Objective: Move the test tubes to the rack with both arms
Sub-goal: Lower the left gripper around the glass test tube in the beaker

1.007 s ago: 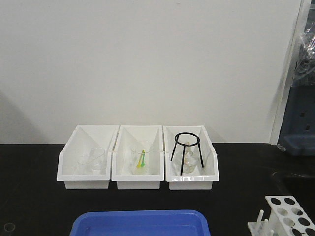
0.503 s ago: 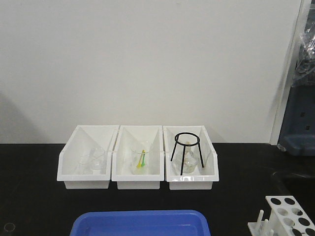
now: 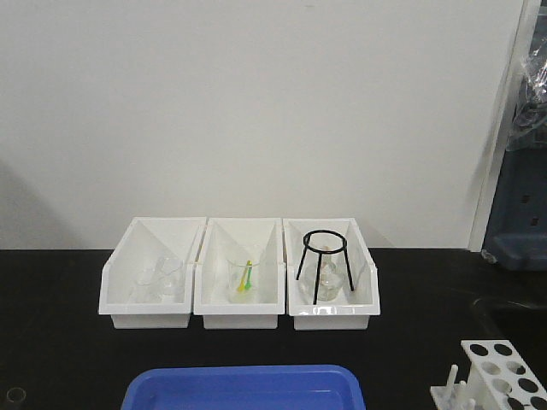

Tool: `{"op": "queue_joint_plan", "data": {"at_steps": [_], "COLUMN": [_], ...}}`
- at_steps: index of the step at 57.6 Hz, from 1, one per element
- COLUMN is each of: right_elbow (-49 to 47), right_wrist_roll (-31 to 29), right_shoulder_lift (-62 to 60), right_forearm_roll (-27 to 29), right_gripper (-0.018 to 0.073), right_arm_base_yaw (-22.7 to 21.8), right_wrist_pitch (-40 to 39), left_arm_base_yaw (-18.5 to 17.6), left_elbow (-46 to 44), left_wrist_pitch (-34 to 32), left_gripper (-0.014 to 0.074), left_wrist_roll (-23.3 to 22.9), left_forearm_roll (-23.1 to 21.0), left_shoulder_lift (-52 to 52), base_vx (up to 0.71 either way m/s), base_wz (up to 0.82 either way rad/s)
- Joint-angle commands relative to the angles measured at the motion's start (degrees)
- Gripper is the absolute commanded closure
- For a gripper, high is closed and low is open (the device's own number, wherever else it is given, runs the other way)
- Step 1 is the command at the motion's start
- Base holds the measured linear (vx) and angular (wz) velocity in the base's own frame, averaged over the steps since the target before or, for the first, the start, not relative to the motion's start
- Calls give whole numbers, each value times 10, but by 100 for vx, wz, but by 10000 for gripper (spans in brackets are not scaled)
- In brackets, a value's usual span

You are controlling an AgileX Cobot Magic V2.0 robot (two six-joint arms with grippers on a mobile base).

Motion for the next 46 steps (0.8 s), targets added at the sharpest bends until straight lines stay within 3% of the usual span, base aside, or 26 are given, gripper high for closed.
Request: {"op": "queue_joint_plan", "data": {"at_steps": [1,10,24,38,46], "right_elbow": [-70,-112,-113,-113,-113], "right_wrist_roll": [0,0,0,0,1], "right_shoulder_lift": [30,85,166,220,230], "right_forearm_roll": [-7,-7,-7,-7,-7], "right_gripper": [564,559,498,292,157], "right_arm_base_yaw": [-3,-3,-3,-3,-3], "right_wrist_pitch": [9,35,58,41,19], "left_arm_base_yaw": [0,0,0,0,0], "left_elbow": [-66,-127,-127,-127,-126], "left_wrist_pitch": [-10,23,17,17,19], "left_gripper": [589,568,475,217,138], "left_wrist_roll": [22,49,60,60,60], "left_forearm_roll": [-3,-3,-3,-3,-3], "left_shoulder_lift": [18,85,179,231,234], "base_vx": [0,0,0,0,0], "base_wz": [0,0,0,0,0]}}
